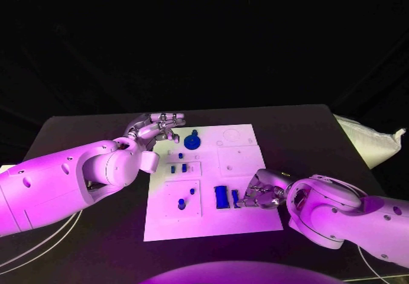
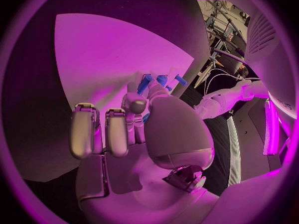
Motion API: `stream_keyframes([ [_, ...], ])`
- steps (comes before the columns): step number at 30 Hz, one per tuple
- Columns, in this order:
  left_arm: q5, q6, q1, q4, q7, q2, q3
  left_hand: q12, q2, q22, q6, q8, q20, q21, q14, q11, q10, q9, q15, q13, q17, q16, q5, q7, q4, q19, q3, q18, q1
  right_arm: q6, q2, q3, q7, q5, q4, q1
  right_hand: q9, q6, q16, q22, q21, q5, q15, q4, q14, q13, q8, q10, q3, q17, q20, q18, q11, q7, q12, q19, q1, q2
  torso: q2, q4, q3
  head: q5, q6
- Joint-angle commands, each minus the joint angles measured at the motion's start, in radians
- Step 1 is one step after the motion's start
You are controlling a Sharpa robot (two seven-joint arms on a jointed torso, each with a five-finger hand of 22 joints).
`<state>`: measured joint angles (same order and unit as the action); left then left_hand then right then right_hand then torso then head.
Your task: Assemble the parts on the task board
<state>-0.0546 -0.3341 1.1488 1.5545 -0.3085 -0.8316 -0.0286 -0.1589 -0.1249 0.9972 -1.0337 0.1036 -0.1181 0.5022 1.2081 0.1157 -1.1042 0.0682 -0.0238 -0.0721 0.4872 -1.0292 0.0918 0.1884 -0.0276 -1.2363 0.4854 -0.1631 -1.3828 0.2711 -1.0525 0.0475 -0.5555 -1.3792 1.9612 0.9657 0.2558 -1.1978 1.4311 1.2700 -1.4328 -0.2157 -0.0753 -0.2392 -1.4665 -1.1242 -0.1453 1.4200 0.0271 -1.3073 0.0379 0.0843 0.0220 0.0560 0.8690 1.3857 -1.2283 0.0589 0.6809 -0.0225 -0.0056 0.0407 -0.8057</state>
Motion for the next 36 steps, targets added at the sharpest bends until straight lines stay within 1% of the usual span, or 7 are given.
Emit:
stream_keyframes([
  [1, 0.004, 0.019, 0.000, 0.000, -0.003, 0.003, 0.001, -0.005, 0.004, -0.002, 0.006, 0.004, -0.001, -0.006, -0.007, -0.001, 0.005, 0.001, 0.000, 0.001, -0.001, 0.000, 0.004, 0.000, -0.001, 0.006, -0.002, -0.018, -0.005, -0.061, 0.006, 0.000, 0.031, -0.015, -0.004, 0.000, 0.002, -0.001, 0.000, -0.001, -0.001, 0.018, -0.007, 0.012, -0.062, -0.001, 0.004, 0.000, 0.004, -0.018, -0.006, -0.017, -0.003, 0.001, -0.006, 0.000, -0.018, -0.003, 0.001, 0.0011, -0.0004, -0.002, 0.000],
  [9, 0.004, 0.018, 0.000, 0.000, -0.002, 0.002, 0.001, -0.006, 0.005, -0.002, 0.006, 0.006, -0.001, -0.006, -0.007, 0.000, 0.007, 0.001, 0.000, 0.002, -0.002, 0.000, 0.004, 0.000, -0.002, 0.006, -0.002, -0.018, -0.005, -0.065, 0.010, 0.000, 0.031, -0.017, -0.012, 0.000, 0.002, -0.002, 0.000, 0.000, -0.001, 0.024, -0.007, 0.012, -0.062, -0.001, 0.004, 0.000, 0.007, -0.019, -0.006, -0.017, -0.003, 0.002, -0.006, 0.000, -0.020, -0.008, 0.001, -0.0008, -0.0009, -0.004, -0.003],
  [22, 0.004, 0.018, 0.000, -0.001, -0.002, 0.001, 0.001, -0.006, 0.005, -0.002, 0.006, 0.006, -0.001, -0.006, -0.007, 0.000, 0.007, 0.001, 0.000, 0.002, -0.002, 0.000, 0.004, 0.000, -0.002, 0.006, -0.002, -0.018, -0.005, -0.059, 0.037, 0.000, 0.030, -0.018, -0.046, 0.000, 0.002, -0.002, 0.001, 0.001, -0.002, 0.022, -0.006, 0.006, -0.062, -0.004, 0.005, 0.002, 0.017, -0.020, -0.006, -0.018, -0.003, 0.001, -0.006, 0.001, -0.019, -0.026, 0.000, 0.0009, -0.0003, -0.004, -0.003],
  [27, 0.004, 0.018, 0.000, -0.002, -0.002, 0.001, 0.000, -0.006, 0.005, -0.002, 0.006, 0.006, -0.001, -0.006, -0.007, 0.000, 0.007, 0.001, 0.000, 0.002, -0.002, 0.000, 0.004, 0.000, -0.002, 0.006, -0.002, -0.018, -0.005, -0.017, 0.047, 0.000, 0.041, -0.009, -0.065, 0.000, 0.001, 0.003, -0.005, -0.002, 0.000, 0.018, -0.006, 0.017, -0.061, 0.006, 0.008, -0.004, 0.022, -0.012, -0.006, -0.017, -0.004, 0.002, -0.024, -0.001, -0.039, -0.033, -0.001, 0.0003, -0.0004, -0.003, -0.001],
  [31, 0.004, 0.018, -0.001, -0.003, -0.002, 0.002, 0.000, -0.006, 0.005, -0.002, 0.006, 0.006, -0.001, -0.006, -0.007, 0.000, 0.007, 0.001, 0.000, 0.002, -0.002, 0.000, 0.004, 0.000, -0.002, 0.006, -0.002, -0.018, -0.005, 0.056, 0.040, -0.001, 0.084, 0.092, -0.073, 0.005, -0.001, 0.014, -0.016, -0.010, 0.004, -0.007, -0.003, 0.018, -0.057, 0.027, 0.014, -0.018, 0.038, 0.007, -0.004, -0.015, -0.008, 0.008, -0.062, -0.006, -0.043, -0.029, -0.002, 0.0007, -0.0010, 0.001, 0.001],
  [34, 0.004, 0.017, -0.001, -0.005, -0.002, 0.002, -0.001, -0.006, 0.005, -0.002, 0.006, 0.006, -0.001, -0.006, -0.007, 0.000, 0.007, 0.001, 0.000, 0.002, -0.002, 0.000, 0.004, 0.000, -0.002, 0.006, -0.002, -0.018, -0.005, 0.084, 0.028, -0.002, 0.143, 0.225, -0.081, 0.028, -0.003, 0.022, -0.029, -0.029, 0.014, -0.010, 0.000, 0.009, -0.053, 0.045, 0.019, -0.029, 0.057, 0.026, -0.001, -0.011, -0.012, 0.012, -0.093, -0.018, -0.031, -0.026, -0.002, 0.0013, 0.0003, 0.002, 0.006],
  [36, 0.004, 0.016, -0.001, -0.008, -0.004, 0.003, -0.003, -0.006, 0.005, -0.002, 0.006, 0.006, -0.001, -0.006, -0.007, 0.000, 0.007, 0.001, 0.000, 0.002, -0.002, 0.000, 0.004, 0.000, -0.002, 0.006, -0.002, -0.018, -0.005, 0.093, 0.019, -0.003, 0.191, 0.346, -0.095, 0.052, -0.004, 0.030, -0.032, -0.036, 0.018, 0.004, 0.003, -0.002, -0.052, 0.046, 0.024, -0.031, 0.071, 0.029, 0.001, -0.010, -0.015, 0.015, -0.096, -0.022, -0.016, -0.026, -0.004, 0.0018, 0.0001, 0.003, 0.009],
])
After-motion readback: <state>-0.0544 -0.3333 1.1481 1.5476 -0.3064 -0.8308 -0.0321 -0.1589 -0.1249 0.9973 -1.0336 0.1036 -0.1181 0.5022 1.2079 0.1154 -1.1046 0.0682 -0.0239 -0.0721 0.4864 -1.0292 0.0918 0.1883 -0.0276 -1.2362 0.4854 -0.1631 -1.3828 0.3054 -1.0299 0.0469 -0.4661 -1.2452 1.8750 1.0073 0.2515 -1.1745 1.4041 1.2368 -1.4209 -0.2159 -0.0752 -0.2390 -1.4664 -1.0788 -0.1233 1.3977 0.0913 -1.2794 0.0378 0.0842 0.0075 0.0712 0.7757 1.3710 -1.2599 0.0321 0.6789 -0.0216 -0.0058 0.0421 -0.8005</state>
